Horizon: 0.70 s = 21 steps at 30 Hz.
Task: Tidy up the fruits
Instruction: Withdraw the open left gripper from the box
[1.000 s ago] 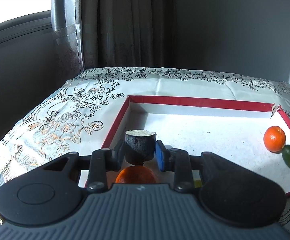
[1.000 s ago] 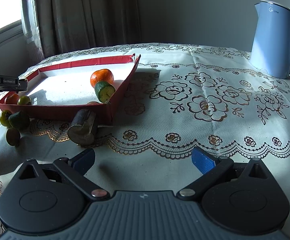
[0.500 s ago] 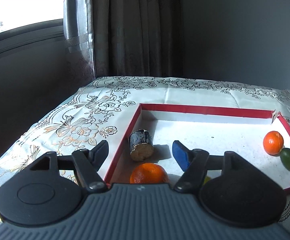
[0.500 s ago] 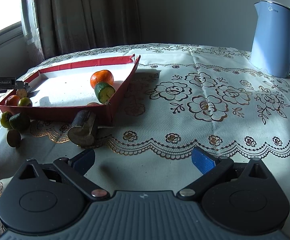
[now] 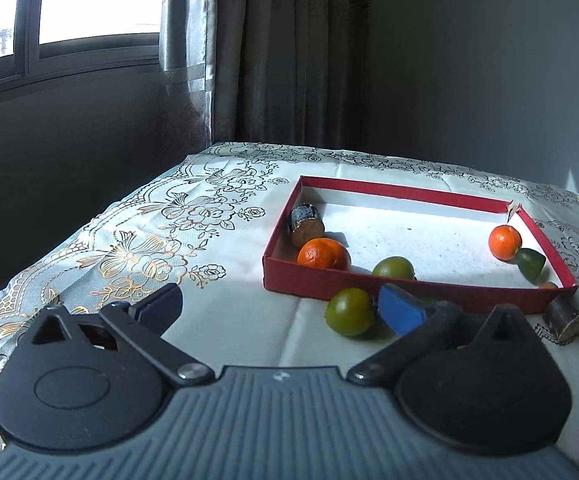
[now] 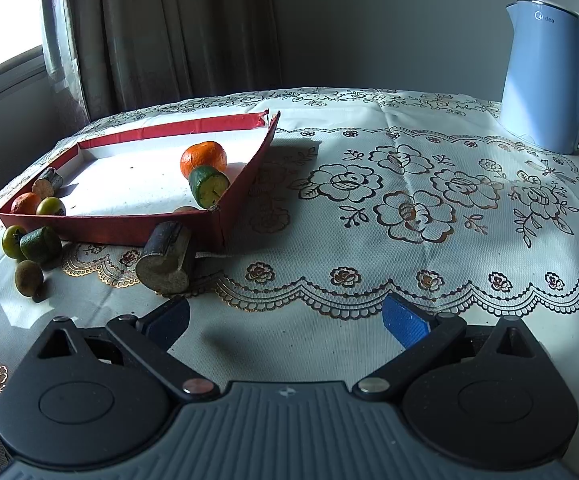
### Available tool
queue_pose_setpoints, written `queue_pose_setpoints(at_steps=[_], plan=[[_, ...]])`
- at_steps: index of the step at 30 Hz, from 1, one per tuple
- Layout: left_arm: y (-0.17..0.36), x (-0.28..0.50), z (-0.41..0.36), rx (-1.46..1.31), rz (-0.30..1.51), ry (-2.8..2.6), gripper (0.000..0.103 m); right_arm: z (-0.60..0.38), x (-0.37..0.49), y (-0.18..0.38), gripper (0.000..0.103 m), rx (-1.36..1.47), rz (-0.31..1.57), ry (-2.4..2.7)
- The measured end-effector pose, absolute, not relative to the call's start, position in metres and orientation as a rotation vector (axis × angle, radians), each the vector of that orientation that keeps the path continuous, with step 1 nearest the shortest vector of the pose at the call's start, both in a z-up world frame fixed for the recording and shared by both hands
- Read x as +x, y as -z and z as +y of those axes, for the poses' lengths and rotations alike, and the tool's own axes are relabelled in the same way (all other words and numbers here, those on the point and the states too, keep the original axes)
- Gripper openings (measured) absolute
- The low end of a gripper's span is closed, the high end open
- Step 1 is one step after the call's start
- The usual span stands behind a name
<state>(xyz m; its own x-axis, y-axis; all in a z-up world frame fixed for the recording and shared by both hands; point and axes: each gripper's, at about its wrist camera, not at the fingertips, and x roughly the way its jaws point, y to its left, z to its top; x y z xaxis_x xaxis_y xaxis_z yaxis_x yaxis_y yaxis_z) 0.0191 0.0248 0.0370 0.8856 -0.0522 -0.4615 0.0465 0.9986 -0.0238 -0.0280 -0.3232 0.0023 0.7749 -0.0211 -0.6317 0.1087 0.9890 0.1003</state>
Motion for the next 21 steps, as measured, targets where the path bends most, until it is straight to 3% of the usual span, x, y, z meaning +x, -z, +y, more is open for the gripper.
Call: queue_pose_setpoints(at_steps=[8,13,21], plan=[[-0.010,0.004,0.050,-0.037,0.598,0.048,0.103,-0.323,-0.031,-0.004,0.103,0.144,0.659,0.049],[-0.004,0.010,0.050,-0.044,0.660,0.059,0.103,-0.308,-0.048,-0.013,0.103,0.060,0.546,0.003],[-0.001,0.013,0.042,0.013,0.680,0.038,0.103,-0.269,-0.047,-0.023,0.103,-0.044,0.491,-0.058]])
